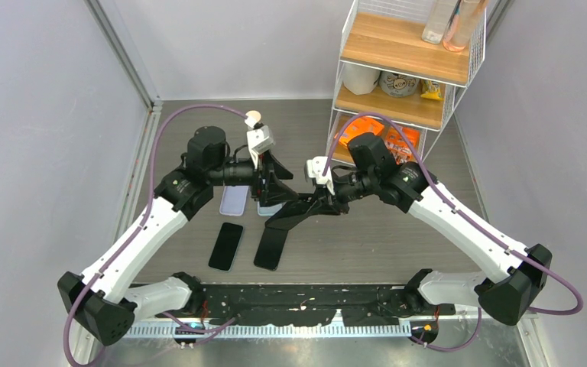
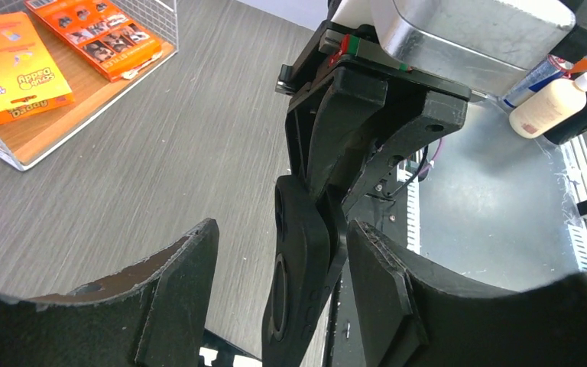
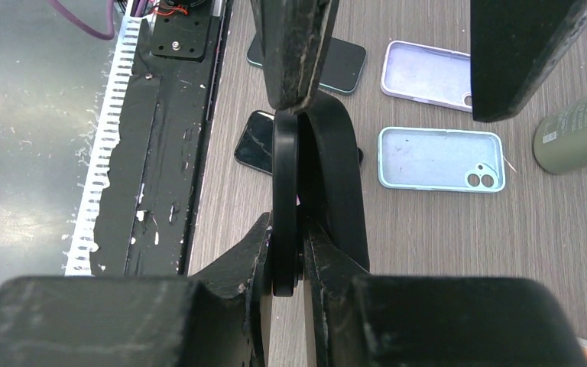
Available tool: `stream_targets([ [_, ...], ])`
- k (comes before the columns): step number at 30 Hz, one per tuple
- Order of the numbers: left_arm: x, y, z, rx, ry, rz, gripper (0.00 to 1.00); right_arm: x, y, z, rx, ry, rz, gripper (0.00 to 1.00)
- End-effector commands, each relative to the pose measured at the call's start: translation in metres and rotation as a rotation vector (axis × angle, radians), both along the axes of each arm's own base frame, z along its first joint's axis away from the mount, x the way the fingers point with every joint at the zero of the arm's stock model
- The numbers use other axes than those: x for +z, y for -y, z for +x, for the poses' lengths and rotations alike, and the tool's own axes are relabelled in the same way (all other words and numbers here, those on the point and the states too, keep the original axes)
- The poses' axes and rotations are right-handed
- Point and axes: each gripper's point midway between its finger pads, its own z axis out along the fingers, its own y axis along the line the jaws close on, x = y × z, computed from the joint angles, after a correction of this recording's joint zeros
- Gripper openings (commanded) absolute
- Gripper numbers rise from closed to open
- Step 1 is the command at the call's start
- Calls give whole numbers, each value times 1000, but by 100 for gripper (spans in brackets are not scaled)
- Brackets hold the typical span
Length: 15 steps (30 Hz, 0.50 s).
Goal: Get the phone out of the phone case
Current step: Remove the phone case from the phone.
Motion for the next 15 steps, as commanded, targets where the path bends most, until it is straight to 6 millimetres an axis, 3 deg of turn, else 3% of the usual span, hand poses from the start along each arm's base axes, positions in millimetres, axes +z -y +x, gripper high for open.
stream_targets([
  [1, 11, 7, 0, -22, 25, -34, 65, 26, -6, -2, 31, 76, 84, 5],
  [15, -6, 12, 9, 17, 13, 2, 62, 28, -5, -1, 26, 78, 85, 5],
])
